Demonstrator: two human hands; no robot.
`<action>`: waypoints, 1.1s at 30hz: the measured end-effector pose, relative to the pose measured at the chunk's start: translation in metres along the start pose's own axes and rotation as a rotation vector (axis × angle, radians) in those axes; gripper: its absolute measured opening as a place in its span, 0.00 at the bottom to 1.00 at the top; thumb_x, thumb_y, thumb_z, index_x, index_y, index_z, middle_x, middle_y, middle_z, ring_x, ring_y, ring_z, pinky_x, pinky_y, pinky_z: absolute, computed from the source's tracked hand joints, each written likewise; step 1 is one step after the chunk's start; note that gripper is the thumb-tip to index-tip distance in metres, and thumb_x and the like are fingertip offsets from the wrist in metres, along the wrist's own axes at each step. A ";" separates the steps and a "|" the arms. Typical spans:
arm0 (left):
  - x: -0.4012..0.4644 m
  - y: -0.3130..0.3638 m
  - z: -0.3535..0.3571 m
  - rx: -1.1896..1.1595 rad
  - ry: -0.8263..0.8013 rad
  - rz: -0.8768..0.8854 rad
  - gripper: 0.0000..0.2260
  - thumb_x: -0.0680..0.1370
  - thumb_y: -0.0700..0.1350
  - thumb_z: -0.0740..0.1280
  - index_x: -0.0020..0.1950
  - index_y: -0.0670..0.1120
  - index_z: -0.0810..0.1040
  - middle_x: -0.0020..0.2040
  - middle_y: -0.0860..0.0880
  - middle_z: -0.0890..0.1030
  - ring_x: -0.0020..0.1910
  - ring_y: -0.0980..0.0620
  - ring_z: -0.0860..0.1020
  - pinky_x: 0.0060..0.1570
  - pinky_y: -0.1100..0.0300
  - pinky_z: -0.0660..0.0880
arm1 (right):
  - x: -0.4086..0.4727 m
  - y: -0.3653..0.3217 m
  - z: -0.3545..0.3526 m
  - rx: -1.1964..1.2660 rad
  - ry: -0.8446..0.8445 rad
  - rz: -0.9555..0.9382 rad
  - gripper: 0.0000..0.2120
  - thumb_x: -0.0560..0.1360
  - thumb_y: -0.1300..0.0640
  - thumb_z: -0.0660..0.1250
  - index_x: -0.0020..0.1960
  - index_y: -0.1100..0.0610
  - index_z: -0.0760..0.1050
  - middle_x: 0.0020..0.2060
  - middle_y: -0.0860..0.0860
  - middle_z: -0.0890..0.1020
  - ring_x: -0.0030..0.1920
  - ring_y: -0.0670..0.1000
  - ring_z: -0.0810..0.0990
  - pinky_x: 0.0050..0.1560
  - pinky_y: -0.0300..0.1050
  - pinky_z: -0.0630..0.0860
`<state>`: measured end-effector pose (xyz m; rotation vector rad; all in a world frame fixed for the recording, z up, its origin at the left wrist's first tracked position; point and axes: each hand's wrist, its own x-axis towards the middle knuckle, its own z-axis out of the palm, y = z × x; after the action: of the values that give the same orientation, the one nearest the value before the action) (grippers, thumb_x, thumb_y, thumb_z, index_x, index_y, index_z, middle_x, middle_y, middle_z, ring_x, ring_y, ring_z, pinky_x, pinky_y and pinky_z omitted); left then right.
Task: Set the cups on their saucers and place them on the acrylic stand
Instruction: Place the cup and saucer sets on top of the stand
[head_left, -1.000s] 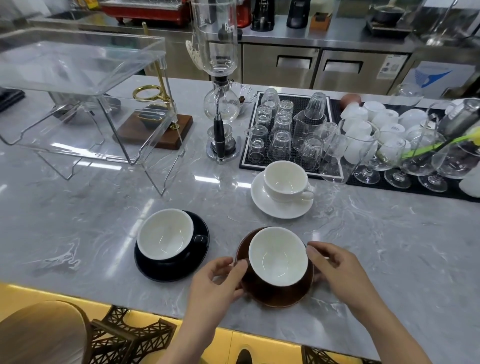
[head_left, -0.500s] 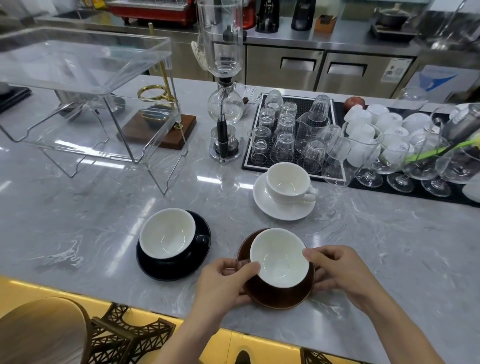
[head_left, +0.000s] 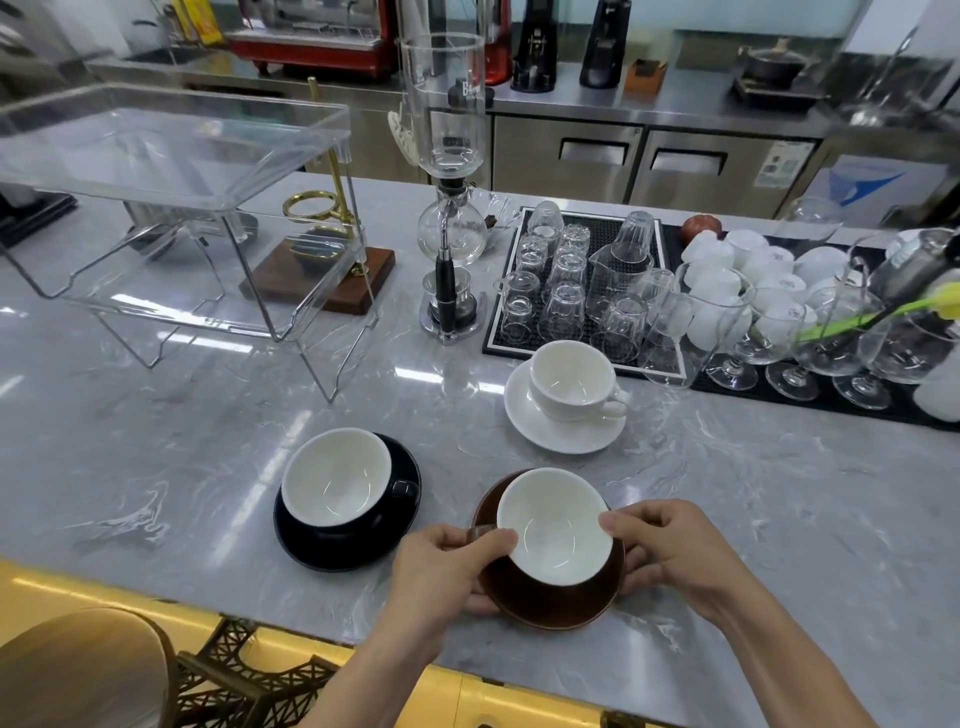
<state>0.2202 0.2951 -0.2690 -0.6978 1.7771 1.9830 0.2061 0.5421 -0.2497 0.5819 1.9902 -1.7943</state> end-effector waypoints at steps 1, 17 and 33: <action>0.000 0.000 -0.001 -0.011 -0.006 0.000 0.21 0.63 0.44 0.82 0.48 0.35 0.79 0.33 0.41 0.86 0.31 0.42 0.86 0.32 0.50 0.83 | -0.001 -0.001 0.000 0.000 0.003 -0.006 0.16 0.70 0.57 0.77 0.50 0.69 0.81 0.34 0.66 0.83 0.30 0.58 0.81 0.33 0.52 0.84; -0.042 0.062 -0.006 -0.068 0.014 0.361 0.21 0.59 0.41 0.84 0.48 0.39 0.83 0.38 0.44 0.87 0.39 0.44 0.87 0.36 0.49 0.85 | -0.034 -0.066 0.005 0.063 0.050 -0.426 0.17 0.61 0.62 0.78 0.49 0.62 0.82 0.30 0.56 0.83 0.29 0.54 0.84 0.30 0.50 0.84; -0.076 0.169 -0.061 -0.009 0.132 0.945 0.20 0.53 0.49 0.82 0.44 0.54 0.85 0.37 0.50 0.87 0.35 0.59 0.83 0.34 0.69 0.78 | -0.046 -0.181 0.058 0.026 -0.080 -0.945 0.22 0.63 0.76 0.76 0.48 0.54 0.83 0.39 0.53 0.87 0.37 0.46 0.85 0.39 0.32 0.82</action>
<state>0.1883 0.2172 -0.0936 0.0760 2.4607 2.5249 0.1461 0.4661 -0.0802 -0.5366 2.3753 -2.2613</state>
